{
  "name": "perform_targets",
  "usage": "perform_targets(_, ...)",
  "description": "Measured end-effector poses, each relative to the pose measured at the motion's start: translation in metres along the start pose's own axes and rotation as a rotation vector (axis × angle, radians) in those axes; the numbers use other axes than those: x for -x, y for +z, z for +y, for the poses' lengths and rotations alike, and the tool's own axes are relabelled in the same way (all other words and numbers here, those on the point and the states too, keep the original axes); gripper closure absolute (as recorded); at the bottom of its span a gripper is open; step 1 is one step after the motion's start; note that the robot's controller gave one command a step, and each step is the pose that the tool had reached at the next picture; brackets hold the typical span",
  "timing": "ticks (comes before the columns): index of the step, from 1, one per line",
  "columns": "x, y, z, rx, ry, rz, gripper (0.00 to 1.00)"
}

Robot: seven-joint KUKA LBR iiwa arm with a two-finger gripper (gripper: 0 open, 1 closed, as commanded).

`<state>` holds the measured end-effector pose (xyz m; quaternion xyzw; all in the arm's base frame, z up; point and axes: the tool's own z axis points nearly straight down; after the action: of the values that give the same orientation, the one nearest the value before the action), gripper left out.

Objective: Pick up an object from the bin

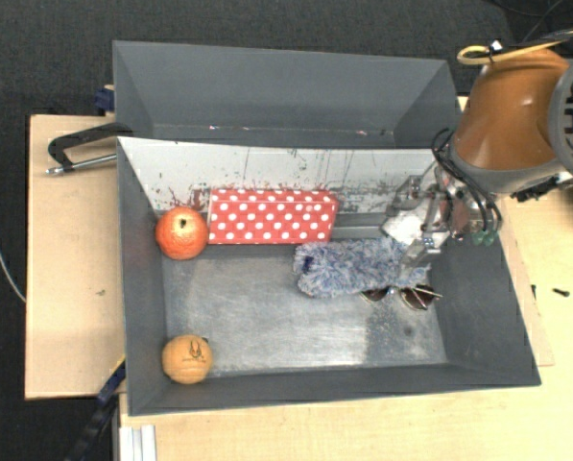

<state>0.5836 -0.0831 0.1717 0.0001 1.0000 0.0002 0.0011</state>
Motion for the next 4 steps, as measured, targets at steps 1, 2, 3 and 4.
perform_targets(1, 0.000, 0.026, 0.004, -0.002, -0.032, -0.011, 0.00)
perform_targets(2, -0.008, 0.098, 0.017, -0.001, -0.110, -0.006, 1.00)
perform_targets(3, -0.008, 0.098, 0.017, -0.001, -0.110, -0.005, 1.00)
perform_targets(4, -0.010, 0.089, 0.017, 0.001, -0.114, 0.002, 1.00)
